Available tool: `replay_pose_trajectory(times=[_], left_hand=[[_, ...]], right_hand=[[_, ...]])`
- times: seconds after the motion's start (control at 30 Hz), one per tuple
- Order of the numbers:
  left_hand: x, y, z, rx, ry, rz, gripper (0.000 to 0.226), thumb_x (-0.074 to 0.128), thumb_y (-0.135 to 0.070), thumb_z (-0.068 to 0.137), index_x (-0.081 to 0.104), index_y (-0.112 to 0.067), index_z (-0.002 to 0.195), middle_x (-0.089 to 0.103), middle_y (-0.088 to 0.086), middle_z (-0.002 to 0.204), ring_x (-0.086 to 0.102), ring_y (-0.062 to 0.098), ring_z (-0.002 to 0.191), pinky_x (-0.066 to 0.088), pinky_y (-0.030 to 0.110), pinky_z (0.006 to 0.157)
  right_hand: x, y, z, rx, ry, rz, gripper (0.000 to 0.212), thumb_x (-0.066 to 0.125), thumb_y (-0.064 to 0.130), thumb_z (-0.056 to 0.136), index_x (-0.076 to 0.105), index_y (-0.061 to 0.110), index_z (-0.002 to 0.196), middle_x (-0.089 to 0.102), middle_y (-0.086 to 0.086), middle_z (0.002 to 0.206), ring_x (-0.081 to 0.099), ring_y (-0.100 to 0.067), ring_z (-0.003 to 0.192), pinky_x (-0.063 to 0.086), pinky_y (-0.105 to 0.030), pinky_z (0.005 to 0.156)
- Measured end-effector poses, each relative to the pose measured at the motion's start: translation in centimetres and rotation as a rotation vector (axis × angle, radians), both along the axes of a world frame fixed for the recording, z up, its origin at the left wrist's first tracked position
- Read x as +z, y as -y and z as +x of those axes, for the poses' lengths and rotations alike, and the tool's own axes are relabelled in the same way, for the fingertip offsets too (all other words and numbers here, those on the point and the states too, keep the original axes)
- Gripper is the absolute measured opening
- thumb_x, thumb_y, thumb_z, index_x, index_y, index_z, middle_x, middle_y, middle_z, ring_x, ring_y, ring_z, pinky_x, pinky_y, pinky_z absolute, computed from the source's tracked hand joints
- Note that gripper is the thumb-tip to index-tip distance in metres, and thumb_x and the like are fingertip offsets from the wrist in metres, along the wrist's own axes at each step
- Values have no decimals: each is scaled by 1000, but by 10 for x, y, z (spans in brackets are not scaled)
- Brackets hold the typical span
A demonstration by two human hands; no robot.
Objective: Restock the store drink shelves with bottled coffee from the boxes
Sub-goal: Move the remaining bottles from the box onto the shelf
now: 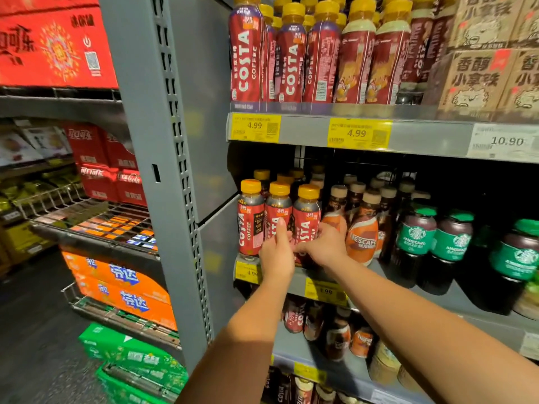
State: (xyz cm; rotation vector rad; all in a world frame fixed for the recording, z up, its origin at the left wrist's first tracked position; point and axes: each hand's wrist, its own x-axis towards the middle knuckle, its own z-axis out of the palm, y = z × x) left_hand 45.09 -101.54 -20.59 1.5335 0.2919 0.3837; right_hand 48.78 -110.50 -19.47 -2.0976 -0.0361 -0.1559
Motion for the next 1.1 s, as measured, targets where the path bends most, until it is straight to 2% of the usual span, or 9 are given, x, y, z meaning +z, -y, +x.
replay_pose_trajectory(times=[0.1, 0.17, 0.23, 0.33, 0.43, 0.5, 0.67, 0.83, 1.1], left_hand=[[3, -3, -8, -15, -3, 87, 43, 36, -48, 99, 56, -29, 66, 62, -4, 79, 61, 17, 82, 48, 34, 79], [7, -5, -16, -37, -12, 205, 47, 38, -41, 100, 45, -21, 58, 50, -3, 64, 48, 13, 65, 36, 29, 60], [10, -8, -26, -36, -41, 397, 46, 42, -36, 99, 43, -17, 58, 45, -2, 60, 44, 16, 61, 30, 29, 54], [16, -12, -41, -35, -145, 834, 33, 47, -35, 96, 63, -11, 79, 60, 3, 76, 54, 22, 74, 40, 29, 62], [18, -11, -62, -94, -248, 1270, 26, 52, -30, 90, 62, -11, 105, 63, 8, 109, 60, 29, 100, 46, 35, 77], [16, -7, -77, -118, -294, 1435, 29, 52, -30, 90, 60, -12, 111, 61, 9, 116, 58, 31, 109, 47, 37, 80], [0, 14, -108, -208, -387, 1519, 28, 49, -32, 91, 62, -12, 106, 63, 10, 113, 59, 31, 106, 44, 34, 75], [-30, 41, -129, -326, -353, 1520, 29, 50, -34, 91, 61, -13, 107, 62, 8, 116, 58, 30, 109, 47, 37, 83], [-84, 44, -147, -502, -347, 1566, 28, 51, -22, 90, 59, -15, 116, 61, 7, 116, 59, 28, 106, 47, 36, 77]], right_hand=[[5, 4, -5, 39, -64, 10, 36, 83, 10, 64, 65, 14, 95, 69, -3, 92, 64, -22, 90, 51, -36, 81], [13, 9, -12, 29, -138, -39, 26, 78, 15, 71, 63, 11, 91, 64, -3, 84, 60, -21, 83, 46, -30, 69], [18, 17, -19, 14, -175, -128, 17, 72, 21, 78, 57, 13, 78, 58, -2, 75, 55, -19, 71, 40, -27, 58], [26, 28, -33, 55, -133, -413, 16, 61, 26, 83, 54, 15, 74, 58, -3, 76, 54, -18, 67, 39, -26, 54], [29, 38, -53, 97, 1, -827, 22, 58, 28, 83, 60, 13, 99, 63, -7, 100, 62, -27, 90, 44, -30, 66], [27, 43, -70, 125, 82, -976, 20, 56, 25, 85, 59, 13, 101, 63, -7, 104, 62, -28, 95, 44, -31, 68], [2, 52, -109, 199, 47, -1032, 26, 55, 26, 87, 59, 10, 107, 63, -9, 109, 62, -30, 100, 45, -33, 71], [-30, 69, -139, 208, -24, -1010, 35, 57, 35, 86, 61, 10, 110, 64, -11, 113, 62, -32, 105, 49, -36, 79], [-86, 88, -173, 129, -202, -983, 23, 57, 24, 85, 62, 12, 105, 64, -8, 111, 63, -29, 102, 48, -34, 74]])
